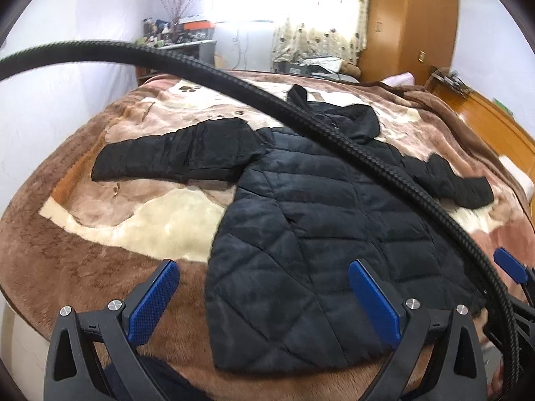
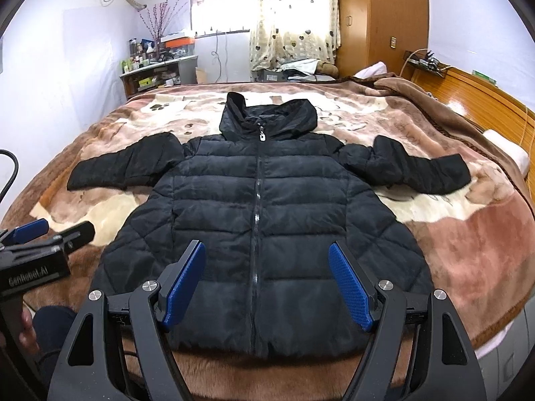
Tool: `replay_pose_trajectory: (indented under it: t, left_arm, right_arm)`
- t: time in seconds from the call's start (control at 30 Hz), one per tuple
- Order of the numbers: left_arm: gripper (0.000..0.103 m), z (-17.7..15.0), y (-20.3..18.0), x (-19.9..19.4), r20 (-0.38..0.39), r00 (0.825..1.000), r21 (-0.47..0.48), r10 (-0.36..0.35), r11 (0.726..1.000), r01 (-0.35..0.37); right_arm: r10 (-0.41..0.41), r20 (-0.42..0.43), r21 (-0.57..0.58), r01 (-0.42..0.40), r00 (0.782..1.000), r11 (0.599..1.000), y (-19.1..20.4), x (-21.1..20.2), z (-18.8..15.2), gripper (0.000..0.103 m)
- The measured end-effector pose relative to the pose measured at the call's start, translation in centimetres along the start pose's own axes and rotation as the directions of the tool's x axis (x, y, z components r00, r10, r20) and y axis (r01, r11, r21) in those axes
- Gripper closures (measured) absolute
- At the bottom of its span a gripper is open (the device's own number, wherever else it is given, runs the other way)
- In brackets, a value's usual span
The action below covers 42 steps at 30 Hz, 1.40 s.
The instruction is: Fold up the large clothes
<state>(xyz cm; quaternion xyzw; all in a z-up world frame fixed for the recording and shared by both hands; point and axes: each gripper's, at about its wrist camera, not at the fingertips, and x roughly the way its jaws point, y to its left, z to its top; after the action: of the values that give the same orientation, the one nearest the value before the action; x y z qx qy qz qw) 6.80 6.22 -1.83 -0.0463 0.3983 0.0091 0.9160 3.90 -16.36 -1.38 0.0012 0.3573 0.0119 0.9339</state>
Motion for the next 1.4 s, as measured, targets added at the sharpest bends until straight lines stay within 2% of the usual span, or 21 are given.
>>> replay_pose_trajectory:
  t: [0.17, 0.23, 0.27, 0.33, 0.43, 0.6, 0.7, 0.93, 1.0, 1.07, 1.13, 1.23, 1.27, 1.3, 1.37, 1.4]
  left_arm:
    - [0.0, 3.1, 4.6, 3.6, 0.033, 0.999, -0.092, -0.006, 0.996, 0.009]
    - [0.0, 4.6, 7.6, 5.9, 0.029, 1.0, -0.159, 0.005, 0.987, 0.0]
    - [0.001, 5.4, 9.2, 7.0, 0.019, 0.999, -0.195, 0.029, 0.981, -0.025]
    - [0.001, 6.7, 11.4, 8.6, 0.032, 0.998, -0.216, 0.063, 0.975, -0.055]
    - [0.001, 8.4, 14.9, 11.4, 0.003, 0.993, -0.252, 0.119, 0.961, -0.114]
    - [0.0, 9.9, 18.6, 15.1, -0.023, 0.977, -0.26, 0.212, 0.942, -0.211]
    - [0.0, 10.7, 21.0, 18.0, -0.052, 0.968, -0.281, 0.245, 0.927, -0.249]
    - [0.001, 12.2, 26.8, 24.2, -0.111, 0.967, -0.405, 0.23, 0.878, -0.255]
    - [0.0, 12.4, 27.6, 25.3, -0.128, 0.959, -0.412, 0.253, 0.866, -0.284]
    - [0.001, 12.4, 28.4, 26.5, -0.144, 0.959, -0.434, 0.244, 0.855, -0.283]
    - [0.001, 12.3, 29.3, 27.5, -0.173, 0.952, -0.464, 0.253, 0.832, -0.305]
    - [0.002, 12.4, 30.3, 28.7, -0.162, 0.961, -0.513, 0.223, 0.813, -0.275]
    - [0.003, 12.6, 30.4, 29.0, -0.158, 0.964, -0.522, 0.212, 0.811, -0.264]
    - [0.011, 12.6, 30.5, 29.4, -0.154, 0.969, -0.536, 0.191, 0.808, -0.245]
    - [0.019, 12.8, 30.6, 29.9, -0.137, 0.981, -0.569, 0.137, 0.8, -0.191]
    - [0.022, 13.0, 30.8, 30.1, -0.132, 0.982, -0.576, 0.139, 0.795, -0.19]
  right_arm:
    - [0.04, 0.032, 0.007, -0.04, 0.999, 0.999, 0.4, 2.5, 2.1, 0.027]
    - [0.056, 0.037, 0.007, -0.056, 0.998, 0.998, 0.7, 3.5, 2.9, 0.027]
    - [0.066, 0.037, 0.006, -0.066, 0.997, 0.998, 0.9, 4.1, 3.3, 0.027]
    - [0.084, 0.039, -0.007, -0.083, 0.996, 0.996, 1.5, 5.3, 4.0, 0.027]
    - [0.086, 0.035, -0.035, -0.085, 0.996, 0.996, 2.5, 7.2, 4.8, 0.027]
    - [0.096, 0.013, -0.049, -0.095, 0.995, 0.994, 4.1, 10.7, 6.2, 0.027]
    - [0.108, 0.001, -0.066, -0.108, 0.994, 0.992, 5.0, 12.1, 6.5, 0.027]
    - [0.139, -0.035, -0.107, -0.142, 0.99, 0.984, 7.2, 15.1, 6.5, 0.027]
    - [0.147, -0.043, -0.109, -0.151, 0.988, 0.983, 7.7, 15.9, 6.6, 0.027]
    - [0.157, -0.054, -0.114, -0.162, 0.986, 0.98, 8.3, 16.6, 6.7, 0.027]
    - [0.163, -0.057, -0.125, -0.169, 0.985, 0.978, 8.8, 16.9, 6.8, 0.027]
    - [0.169, -0.055, -0.134, -0.175, 0.984, 0.975, 9.3, 17.1, 6.8, 0.027]
    - [0.17, -0.056, -0.134, -0.176, 0.984, 0.975, 9.4, 17.1, 6.7, 0.027]
    - [0.171, -0.06, -0.134, -0.177, 0.983, 0.975, 9.5, 17.2, 6.7, 0.027]
    - [0.172, -0.07, -0.132, -0.18, 0.983, 0.975, 9.5, 17.4, 6.6, 0.027]
    - [0.172, -0.073, -0.13, -0.181, 0.982, 0.975, 9.5, 17.6, 6.6, 0.027]
